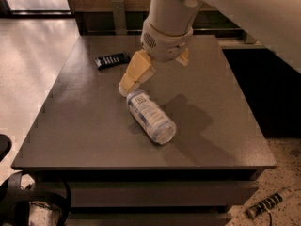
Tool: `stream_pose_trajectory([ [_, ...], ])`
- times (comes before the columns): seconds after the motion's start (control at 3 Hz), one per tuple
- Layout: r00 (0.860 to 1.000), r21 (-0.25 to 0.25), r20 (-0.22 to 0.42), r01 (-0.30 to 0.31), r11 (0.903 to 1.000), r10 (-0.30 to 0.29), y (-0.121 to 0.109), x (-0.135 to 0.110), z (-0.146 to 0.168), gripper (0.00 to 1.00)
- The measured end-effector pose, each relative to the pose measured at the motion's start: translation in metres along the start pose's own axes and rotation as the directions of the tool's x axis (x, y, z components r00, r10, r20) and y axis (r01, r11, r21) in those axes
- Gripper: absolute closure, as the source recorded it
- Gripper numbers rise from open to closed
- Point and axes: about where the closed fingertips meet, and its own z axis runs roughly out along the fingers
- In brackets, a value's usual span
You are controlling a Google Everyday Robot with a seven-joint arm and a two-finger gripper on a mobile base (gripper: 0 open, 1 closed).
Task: Place blue plastic bottle upright
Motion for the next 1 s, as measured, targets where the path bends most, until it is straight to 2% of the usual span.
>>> stream_pose_trajectory([
  [0.33, 0.997, 0.035, -0.076, 0.004, 0.9994, -0.002, 0.004, 0.006, 0.018, 0.0],
  [1.0, 0.985, 0.053, -0.17, -0.005, 0.9986, 0.014, 0.013, 0.017, 0.047, 0.0],
])
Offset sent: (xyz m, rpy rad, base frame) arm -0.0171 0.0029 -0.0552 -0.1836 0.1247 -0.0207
